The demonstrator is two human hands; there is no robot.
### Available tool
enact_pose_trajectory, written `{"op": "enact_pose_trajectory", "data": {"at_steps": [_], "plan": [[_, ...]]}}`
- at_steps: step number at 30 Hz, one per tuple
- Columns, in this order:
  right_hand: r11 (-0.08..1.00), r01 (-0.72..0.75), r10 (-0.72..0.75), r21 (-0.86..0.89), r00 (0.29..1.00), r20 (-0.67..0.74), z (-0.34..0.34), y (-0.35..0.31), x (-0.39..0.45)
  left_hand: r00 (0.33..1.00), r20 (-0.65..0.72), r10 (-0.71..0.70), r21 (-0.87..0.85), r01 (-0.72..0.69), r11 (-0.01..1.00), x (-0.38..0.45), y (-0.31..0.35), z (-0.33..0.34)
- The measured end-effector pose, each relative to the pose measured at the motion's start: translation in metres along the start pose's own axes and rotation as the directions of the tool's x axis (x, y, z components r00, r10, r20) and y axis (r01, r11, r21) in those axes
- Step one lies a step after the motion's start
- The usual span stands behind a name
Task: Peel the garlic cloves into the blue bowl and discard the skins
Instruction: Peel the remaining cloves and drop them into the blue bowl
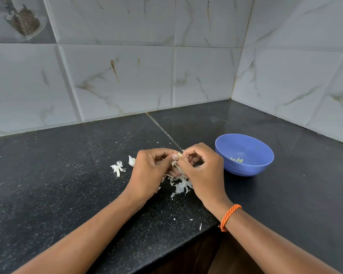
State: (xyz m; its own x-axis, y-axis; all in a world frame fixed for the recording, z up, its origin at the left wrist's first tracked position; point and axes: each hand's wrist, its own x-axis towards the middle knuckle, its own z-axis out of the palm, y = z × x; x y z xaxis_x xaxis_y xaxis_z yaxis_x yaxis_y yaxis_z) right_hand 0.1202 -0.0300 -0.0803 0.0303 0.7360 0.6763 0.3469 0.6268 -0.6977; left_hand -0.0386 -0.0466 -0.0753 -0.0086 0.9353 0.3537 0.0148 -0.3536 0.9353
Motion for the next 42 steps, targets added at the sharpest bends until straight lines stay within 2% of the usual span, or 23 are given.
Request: {"op": "enact_pose_trajectory", "data": {"at_steps": [9, 12, 19, 25, 35, 42], "plan": [[0.986, 0.082, -0.085, -0.145, 0.996, -0.018, 0.002, 0.001, -0.002, 0.999, 0.023, -0.032, -0.056, 0.033, 0.998, -0.001, 0.007, -0.002], [0.994, 0.071, -0.071, -0.083, 0.997, 0.001, 0.002, -0.001, -0.002, 0.999, 0.009, -0.051, -0.069, 0.051, 0.996, 0.000, 0.006, -0.005], [0.979, -0.115, 0.098, 0.168, 0.989, 0.108, -0.001, -0.001, -0.001, 0.988, 0.017, -0.156, -0.231, 0.156, 0.960, 0.001, 0.006, -0.007], [0.975, -0.141, 0.115, 0.170, 0.981, 0.154, -0.002, -0.005, 0.000, 0.986, -0.016, -0.168, -0.250, 0.159, 0.955, 0.002, 0.006, -0.011], [0.994, -0.102, 0.100, 0.046, 0.994, 0.035, -0.002, -0.005, 0.002, 0.984, -0.043, -0.173, -0.240, 0.158, 0.958, 0.003, 0.009, -0.015], [0.989, -0.104, 0.090, 0.101, 0.987, 0.134, -0.002, -0.005, 0.003, 0.984, -0.075, -0.164, -0.193, 0.147, 0.970, 0.005, 0.005, -0.018]]}}
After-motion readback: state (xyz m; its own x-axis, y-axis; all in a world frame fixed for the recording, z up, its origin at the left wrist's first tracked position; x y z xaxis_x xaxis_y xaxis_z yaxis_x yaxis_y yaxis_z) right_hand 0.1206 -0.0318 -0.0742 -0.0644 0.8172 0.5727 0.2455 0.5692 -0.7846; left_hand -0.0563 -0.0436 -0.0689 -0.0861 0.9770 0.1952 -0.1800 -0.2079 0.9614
